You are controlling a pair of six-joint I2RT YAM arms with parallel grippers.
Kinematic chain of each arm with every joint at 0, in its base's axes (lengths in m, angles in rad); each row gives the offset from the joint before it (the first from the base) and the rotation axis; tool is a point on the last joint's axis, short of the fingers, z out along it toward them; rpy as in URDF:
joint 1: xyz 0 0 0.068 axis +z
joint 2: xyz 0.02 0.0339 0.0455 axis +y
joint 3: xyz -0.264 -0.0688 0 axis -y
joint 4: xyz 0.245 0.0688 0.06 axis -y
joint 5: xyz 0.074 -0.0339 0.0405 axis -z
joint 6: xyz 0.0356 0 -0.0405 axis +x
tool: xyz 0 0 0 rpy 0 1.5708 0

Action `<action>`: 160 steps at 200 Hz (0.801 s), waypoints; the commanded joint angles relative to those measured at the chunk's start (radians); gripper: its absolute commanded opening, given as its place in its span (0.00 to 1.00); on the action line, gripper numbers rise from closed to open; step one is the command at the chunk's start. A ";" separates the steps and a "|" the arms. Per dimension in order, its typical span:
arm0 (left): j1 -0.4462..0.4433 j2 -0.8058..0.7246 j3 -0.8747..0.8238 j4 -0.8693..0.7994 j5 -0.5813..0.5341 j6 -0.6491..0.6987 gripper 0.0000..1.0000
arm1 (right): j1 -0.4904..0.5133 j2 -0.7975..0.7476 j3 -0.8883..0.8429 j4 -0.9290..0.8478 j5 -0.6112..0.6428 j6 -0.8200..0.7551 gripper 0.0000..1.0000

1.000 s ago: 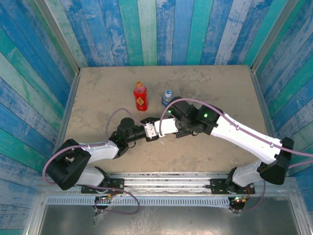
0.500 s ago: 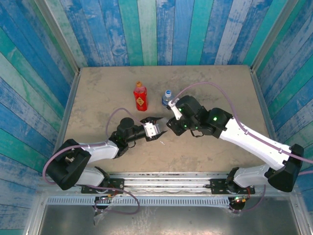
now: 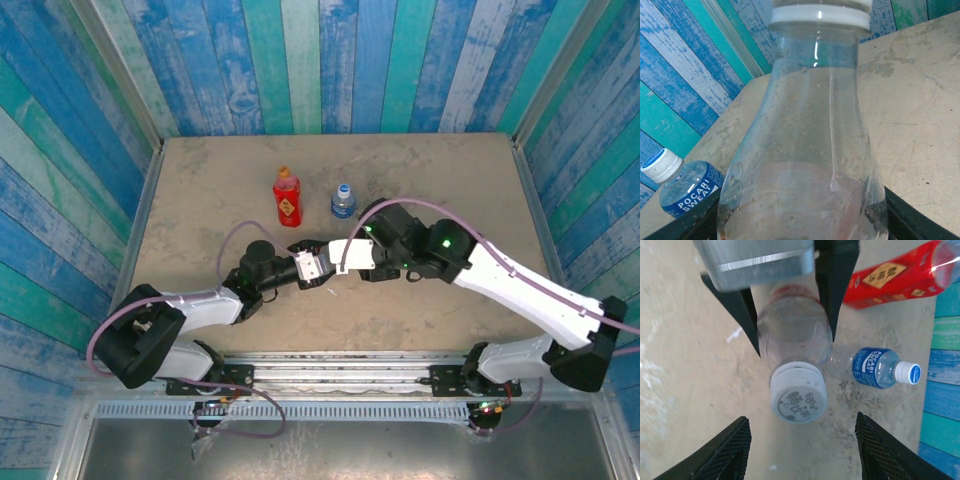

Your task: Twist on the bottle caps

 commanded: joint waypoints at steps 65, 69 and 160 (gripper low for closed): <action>-0.004 -0.014 -0.016 -0.111 -0.011 0.001 0.64 | 0.015 0.096 0.080 -0.069 -0.025 -0.078 0.33; -0.004 -0.016 -0.015 -0.110 -0.011 0.000 0.64 | 0.016 0.097 0.082 -0.074 -0.031 -0.068 0.30; -0.004 -0.008 -0.017 -0.087 -0.008 -0.004 0.64 | -0.069 0.089 0.002 0.283 -0.346 1.392 0.14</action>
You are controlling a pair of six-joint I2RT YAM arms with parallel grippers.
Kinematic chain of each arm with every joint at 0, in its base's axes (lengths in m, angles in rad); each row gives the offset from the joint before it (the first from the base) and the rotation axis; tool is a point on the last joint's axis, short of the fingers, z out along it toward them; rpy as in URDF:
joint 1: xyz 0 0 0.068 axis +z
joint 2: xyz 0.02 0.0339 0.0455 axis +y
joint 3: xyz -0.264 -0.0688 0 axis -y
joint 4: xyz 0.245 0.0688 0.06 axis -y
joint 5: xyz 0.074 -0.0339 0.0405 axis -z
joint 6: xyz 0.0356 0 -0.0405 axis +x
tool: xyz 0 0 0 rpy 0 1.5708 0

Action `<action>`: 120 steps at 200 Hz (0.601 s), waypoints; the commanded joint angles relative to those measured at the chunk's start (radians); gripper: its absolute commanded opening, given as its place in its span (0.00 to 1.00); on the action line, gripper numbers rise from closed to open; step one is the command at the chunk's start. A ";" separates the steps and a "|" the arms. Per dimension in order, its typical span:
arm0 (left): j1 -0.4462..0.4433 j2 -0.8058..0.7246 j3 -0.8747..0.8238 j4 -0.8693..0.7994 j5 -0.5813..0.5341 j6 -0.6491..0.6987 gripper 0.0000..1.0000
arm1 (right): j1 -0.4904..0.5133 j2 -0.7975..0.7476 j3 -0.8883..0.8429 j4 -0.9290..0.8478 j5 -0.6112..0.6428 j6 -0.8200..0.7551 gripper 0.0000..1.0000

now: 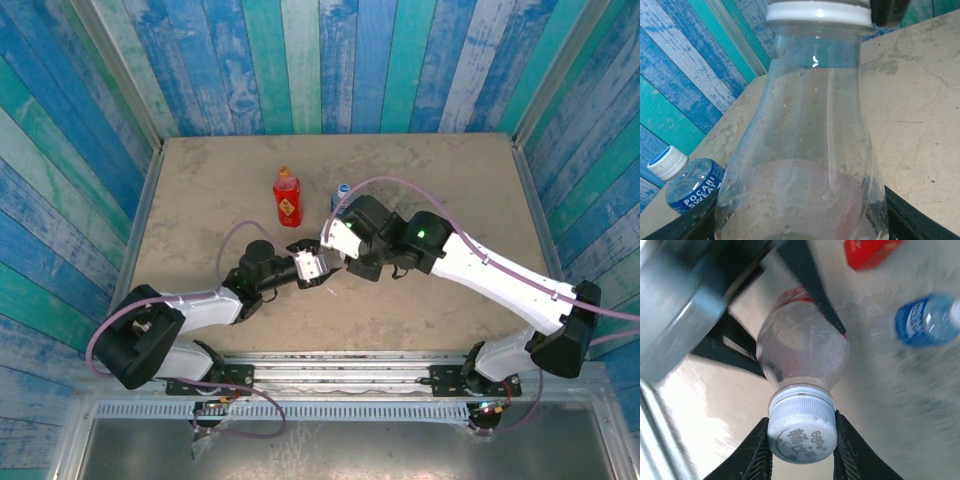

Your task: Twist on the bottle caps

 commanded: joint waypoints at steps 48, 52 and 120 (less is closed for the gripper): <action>-0.009 -0.008 -0.019 -0.081 0.015 -0.010 0.64 | -0.112 -0.057 -0.078 0.184 -0.301 0.445 0.36; -0.009 -0.009 -0.021 -0.081 0.013 -0.009 0.64 | -0.113 -0.066 -0.076 0.177 -0.302 0.385 0.40; -0.009 -0.016 -0.021 -0.092 0.012 -0.007 0.64 | -0.024 -0.026 0.063 -0.135 -0.066 -0.557 0.57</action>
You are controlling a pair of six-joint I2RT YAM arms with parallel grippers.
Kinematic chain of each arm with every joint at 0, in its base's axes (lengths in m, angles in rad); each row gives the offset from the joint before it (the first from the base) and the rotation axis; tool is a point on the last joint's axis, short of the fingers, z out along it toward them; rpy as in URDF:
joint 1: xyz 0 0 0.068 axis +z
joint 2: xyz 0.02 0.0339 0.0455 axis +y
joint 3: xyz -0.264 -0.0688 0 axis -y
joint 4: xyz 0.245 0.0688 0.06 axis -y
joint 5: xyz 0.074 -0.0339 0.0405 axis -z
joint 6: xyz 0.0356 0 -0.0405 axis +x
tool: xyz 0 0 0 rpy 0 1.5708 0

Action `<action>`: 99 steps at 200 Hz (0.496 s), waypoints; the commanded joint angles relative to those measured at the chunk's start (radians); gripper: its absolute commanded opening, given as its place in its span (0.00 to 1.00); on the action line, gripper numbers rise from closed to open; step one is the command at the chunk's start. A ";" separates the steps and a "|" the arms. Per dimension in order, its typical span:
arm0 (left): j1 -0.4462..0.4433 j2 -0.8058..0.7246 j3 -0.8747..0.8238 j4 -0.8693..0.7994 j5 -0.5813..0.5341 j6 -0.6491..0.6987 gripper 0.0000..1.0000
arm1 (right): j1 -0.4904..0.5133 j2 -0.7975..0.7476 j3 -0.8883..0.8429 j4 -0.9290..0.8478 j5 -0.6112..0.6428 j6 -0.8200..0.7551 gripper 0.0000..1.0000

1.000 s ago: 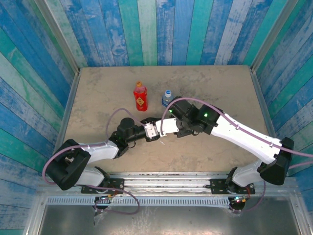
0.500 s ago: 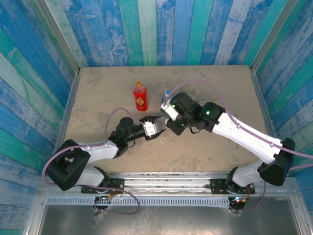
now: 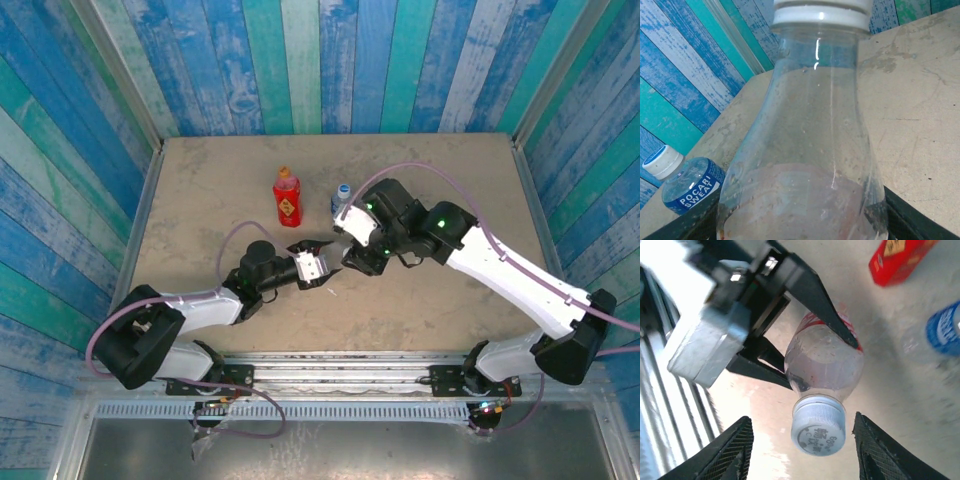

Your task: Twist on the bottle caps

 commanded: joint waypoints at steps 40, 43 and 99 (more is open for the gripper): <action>-0.003 0.000 -0.020 -0.080 0.003 -0.006 0.65 | 0.132 0.034 0.020 -0.064 0.382 -0.683 0.59; -0.003 0.000 -0.020 -0.080 0.004 -0.006 0.65 | 0.133 0.034 0.020 -0.061 0.384 -0.689 0.58; -0.003 -0.005 -0.020 -0.083 0.008 -0.006 0.65 | 0.133 0.032 -0.008 -0.026 0.359 -0.661 0.48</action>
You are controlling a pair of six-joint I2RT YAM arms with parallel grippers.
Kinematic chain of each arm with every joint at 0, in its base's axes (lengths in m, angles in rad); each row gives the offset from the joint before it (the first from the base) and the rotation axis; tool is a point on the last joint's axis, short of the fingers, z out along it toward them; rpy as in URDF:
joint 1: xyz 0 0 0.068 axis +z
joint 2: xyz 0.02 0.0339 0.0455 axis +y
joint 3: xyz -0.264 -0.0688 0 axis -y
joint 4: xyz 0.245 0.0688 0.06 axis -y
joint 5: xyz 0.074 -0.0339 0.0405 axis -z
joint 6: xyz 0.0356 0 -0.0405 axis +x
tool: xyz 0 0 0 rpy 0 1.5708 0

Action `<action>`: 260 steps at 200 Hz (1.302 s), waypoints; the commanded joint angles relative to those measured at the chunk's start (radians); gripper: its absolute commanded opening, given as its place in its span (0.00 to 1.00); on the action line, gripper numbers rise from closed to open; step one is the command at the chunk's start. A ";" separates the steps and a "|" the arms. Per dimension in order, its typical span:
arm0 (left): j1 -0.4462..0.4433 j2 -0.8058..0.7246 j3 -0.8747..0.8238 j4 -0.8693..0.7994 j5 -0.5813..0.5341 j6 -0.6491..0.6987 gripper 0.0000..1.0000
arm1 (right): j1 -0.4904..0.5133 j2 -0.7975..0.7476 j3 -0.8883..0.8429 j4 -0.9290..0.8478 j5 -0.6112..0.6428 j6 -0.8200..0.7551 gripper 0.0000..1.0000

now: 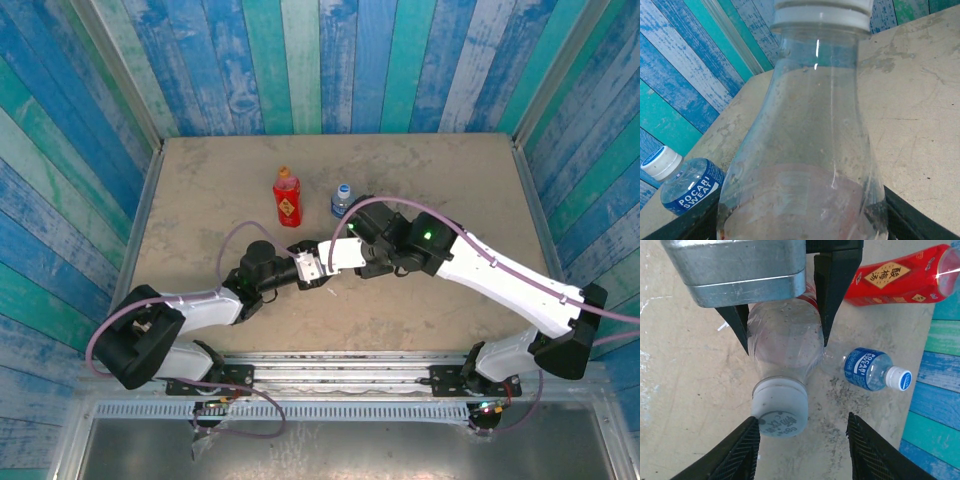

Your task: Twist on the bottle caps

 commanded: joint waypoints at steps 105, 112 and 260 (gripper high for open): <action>-0.003 -0.018 -0.023 -0.084 0.004 -0.013 0.65 | -0.020 0.012 -0.055 -0.002 -0.052 -0.018 0.42; -0.003 -0.017 -0.021 -0.083 0.003 -0.012 0.65 | -0.024 0.014 -0.059 -0.001 -0.060 -0.018 0.42; -0.003 -0.023 -0.022 -0.081 0.002 -0.012 0.64 | -0.103 -0.147 -0.224 0.340 -0.241 1.252 0.14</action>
